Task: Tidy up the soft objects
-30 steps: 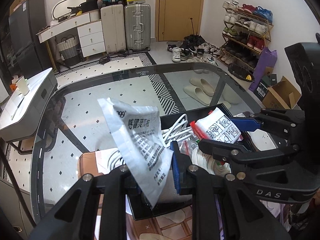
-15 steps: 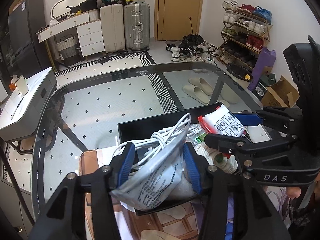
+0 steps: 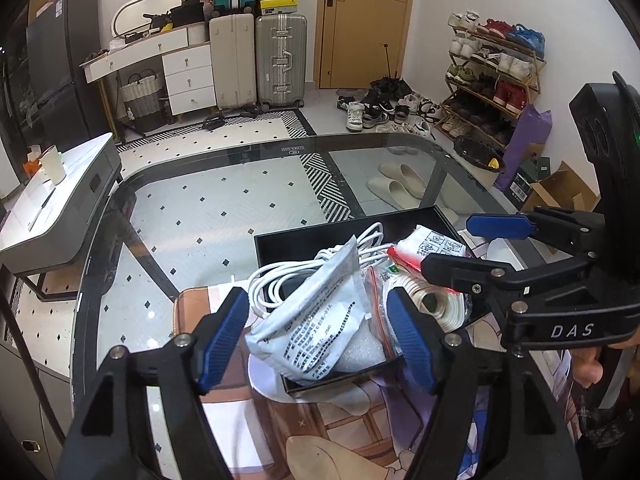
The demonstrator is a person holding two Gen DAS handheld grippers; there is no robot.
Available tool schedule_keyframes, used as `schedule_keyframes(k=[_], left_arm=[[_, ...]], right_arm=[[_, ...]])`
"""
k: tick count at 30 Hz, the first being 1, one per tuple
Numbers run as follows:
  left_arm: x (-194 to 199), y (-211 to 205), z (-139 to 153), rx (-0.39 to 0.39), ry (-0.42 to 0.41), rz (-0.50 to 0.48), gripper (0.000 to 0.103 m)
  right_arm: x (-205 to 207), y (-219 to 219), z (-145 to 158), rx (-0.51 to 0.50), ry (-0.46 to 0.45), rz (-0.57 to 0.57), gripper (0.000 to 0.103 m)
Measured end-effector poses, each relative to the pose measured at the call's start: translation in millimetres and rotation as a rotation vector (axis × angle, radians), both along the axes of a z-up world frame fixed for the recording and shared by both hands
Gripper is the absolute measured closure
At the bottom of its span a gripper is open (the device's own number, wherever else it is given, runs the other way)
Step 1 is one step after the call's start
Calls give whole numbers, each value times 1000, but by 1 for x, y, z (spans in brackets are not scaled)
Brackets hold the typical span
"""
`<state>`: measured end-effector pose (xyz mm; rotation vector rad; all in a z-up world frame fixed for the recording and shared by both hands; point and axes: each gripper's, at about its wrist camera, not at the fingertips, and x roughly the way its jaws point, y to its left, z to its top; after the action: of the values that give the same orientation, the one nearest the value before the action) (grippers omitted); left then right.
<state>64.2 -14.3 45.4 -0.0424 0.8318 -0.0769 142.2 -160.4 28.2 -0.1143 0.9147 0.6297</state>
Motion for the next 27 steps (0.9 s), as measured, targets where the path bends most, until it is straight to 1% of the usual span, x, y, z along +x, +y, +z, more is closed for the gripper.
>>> schedule_keyframes(k=[5,6,7,8,9,11,18,23,27], left_arm=[[-10,-1,1,0,-9,-2,27],[-12,-3,2,5,-11,0,22],[-14,-3,2,9,-17,5,19],[-17,-2,1,7,-23,9,13],[-20,-1,1,-4,-28,11,8],[-25,1,1,-19,-37,13,5],[-38,2,-4,-3,-62,22,0],[-48,4,-5,9,-97,24,0],[-53,8,-12,-1,-112,30,0]], right_arm=[[-13,-8,4,-11,-21,-3,17],[-15,-10,5,-14,-30,-7,14],[-18,-14,5,-13,-43,-13,9],[-20,-18,6,-6,-51,-17,6],[-23,-21,7,4,-53,-19,2],[-28,-27,6,8,-60,-27,1],[-45,-40,-2,4,-103,-47,1],[-53,-44,-4,17,-163,-63,1],[-65,-49,-7,37,-219,-65,1]])
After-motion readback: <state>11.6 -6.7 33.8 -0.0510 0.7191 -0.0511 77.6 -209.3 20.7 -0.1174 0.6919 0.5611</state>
